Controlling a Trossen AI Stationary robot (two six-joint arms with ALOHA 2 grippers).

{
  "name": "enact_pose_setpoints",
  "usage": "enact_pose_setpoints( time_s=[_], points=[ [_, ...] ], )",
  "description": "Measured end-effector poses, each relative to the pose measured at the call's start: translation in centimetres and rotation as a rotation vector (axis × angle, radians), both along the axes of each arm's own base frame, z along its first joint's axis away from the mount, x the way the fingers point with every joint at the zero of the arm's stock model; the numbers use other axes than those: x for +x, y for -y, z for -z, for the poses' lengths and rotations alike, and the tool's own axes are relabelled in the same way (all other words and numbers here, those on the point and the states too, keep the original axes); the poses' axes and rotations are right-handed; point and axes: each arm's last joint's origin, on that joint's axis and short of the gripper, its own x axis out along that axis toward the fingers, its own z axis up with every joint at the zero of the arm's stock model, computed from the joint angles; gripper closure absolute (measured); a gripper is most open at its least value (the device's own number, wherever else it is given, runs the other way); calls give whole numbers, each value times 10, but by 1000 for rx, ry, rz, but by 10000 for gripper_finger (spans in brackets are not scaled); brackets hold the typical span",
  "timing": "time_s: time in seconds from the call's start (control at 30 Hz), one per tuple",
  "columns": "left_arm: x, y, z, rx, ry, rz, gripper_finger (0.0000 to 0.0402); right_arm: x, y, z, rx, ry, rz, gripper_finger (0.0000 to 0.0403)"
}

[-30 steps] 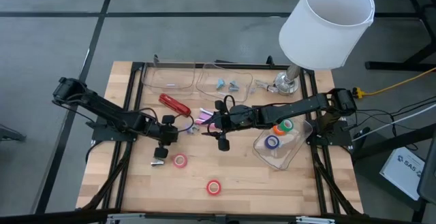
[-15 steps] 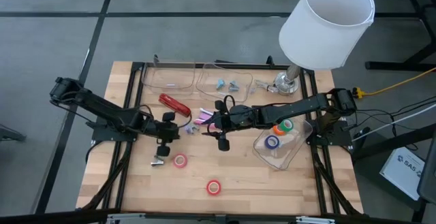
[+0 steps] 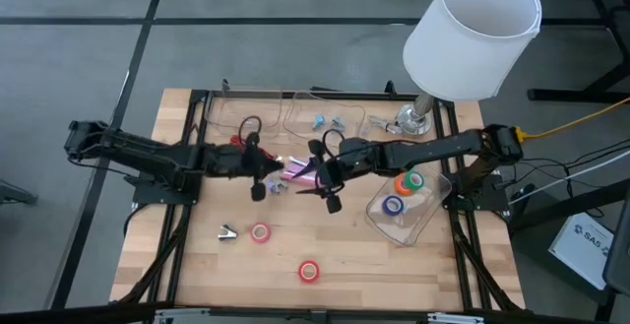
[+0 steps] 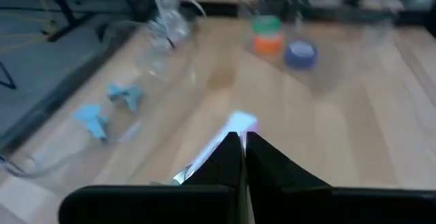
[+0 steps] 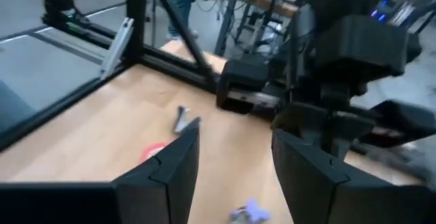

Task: Pick and place Stapler, Stapler remover, tape
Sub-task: Put the left gray staple remover into the top right transparent bin

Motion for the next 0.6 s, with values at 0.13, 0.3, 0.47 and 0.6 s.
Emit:
enact_pose_setpoints(
  time_s=[0.13, 0.3, 0.47, 0.6],
  points=[
    [4, -10, -12, 40, 117, -41, 396, 2, 14, 1, -14, 6, 33, 218],
    [6, -19, -25, 148, 227, -77, 396, 4, 36, 4, 41, -19, 152, 218],
    [6, -19, -35, 254, 290, -11, 396, 4, 58, 2, 304, -37, 341, 218],
    [6, -16, -39, 321, 327, 89, 396, 3, 63, 2, 472, -63, 365, 218]
  ],
)
